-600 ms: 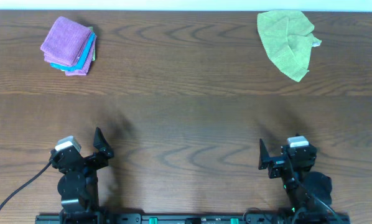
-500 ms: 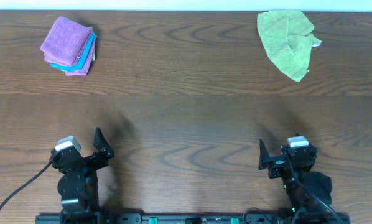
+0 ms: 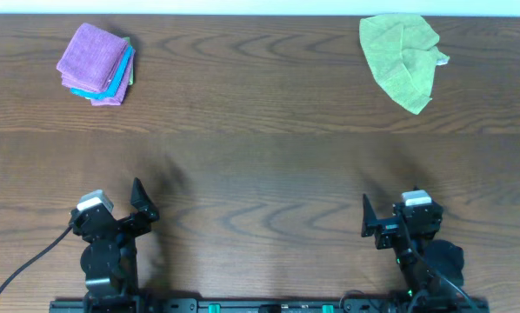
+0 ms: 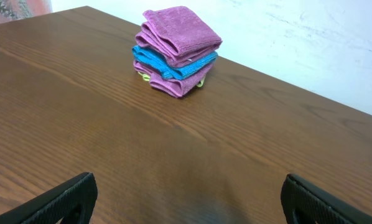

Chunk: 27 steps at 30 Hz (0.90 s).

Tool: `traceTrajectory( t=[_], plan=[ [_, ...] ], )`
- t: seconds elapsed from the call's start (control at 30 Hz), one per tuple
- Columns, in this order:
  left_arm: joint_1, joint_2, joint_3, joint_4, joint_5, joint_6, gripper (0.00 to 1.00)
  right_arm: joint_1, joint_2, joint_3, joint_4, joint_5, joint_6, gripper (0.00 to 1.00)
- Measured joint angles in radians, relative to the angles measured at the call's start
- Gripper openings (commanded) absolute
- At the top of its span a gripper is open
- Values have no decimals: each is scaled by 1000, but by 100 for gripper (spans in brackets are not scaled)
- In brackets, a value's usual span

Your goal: Fold the cloth

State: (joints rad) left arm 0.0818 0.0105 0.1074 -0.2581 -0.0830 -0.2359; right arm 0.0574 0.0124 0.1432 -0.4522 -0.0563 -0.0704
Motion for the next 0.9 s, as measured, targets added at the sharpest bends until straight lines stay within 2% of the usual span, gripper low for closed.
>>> traceTrajectory(
  t=[0.73,0.9],
  plan=[
    [0,0,0,0,0,0,95,0,0,0,2,0,0,99],
    [0,0,0,0,0,0,96,0,0,-8,142,-2,8,99]
  ],
)
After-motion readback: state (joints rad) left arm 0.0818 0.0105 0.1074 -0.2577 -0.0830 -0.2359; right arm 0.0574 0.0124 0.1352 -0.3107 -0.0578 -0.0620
